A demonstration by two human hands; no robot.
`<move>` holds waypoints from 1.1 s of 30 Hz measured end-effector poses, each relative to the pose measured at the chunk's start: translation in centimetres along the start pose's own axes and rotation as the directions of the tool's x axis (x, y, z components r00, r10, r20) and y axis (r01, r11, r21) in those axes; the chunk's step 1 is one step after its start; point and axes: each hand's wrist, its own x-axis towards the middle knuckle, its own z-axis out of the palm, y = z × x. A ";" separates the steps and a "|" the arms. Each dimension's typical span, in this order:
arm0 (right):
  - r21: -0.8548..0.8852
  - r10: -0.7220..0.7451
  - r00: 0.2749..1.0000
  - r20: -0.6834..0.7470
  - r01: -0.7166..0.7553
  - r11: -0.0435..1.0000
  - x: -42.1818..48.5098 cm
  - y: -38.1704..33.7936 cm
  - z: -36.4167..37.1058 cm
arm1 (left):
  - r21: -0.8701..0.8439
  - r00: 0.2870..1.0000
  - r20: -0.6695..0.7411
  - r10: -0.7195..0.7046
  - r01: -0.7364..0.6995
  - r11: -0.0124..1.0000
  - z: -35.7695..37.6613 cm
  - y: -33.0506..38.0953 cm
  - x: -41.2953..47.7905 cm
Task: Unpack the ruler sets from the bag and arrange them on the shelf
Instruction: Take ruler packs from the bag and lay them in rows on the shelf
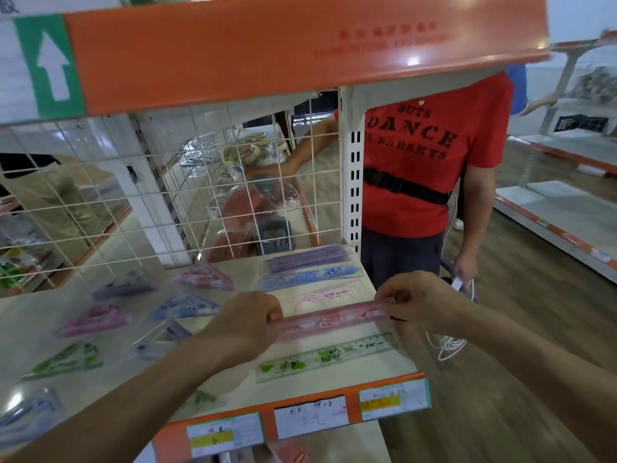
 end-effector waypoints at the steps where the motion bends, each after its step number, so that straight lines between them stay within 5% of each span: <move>1: 0.001 -0.012 1.000 -0.022 0.012 1.000 0.0 0.0 0.0 | 0.026 1.000 -0.023 0.003 -0.003 1.000 -0.1 0.1 0.0; 14: -0.051 0.005 1.000 0.008 -0.004 0.999 -0.1 0.0 0.9 | 0.151 0.999 -0.002 -0.032 0.032 0.988 0.8 -0.2 0.1; 21: -0.220 -0.181 0.981 0.072 0.192 0.956 0.9 -1.9 1.6 | 0.191 0.999 0.021 -0.033 0.029 0.981 0.3 0.2 0.3; 33: -0.161 -0.267 0.963 0.042 0.271 0.949 0.4 -1.6 1.3 | 0.090 0.992 -0.058 0.109 -0.104 0.991 0.8 1.6 0.7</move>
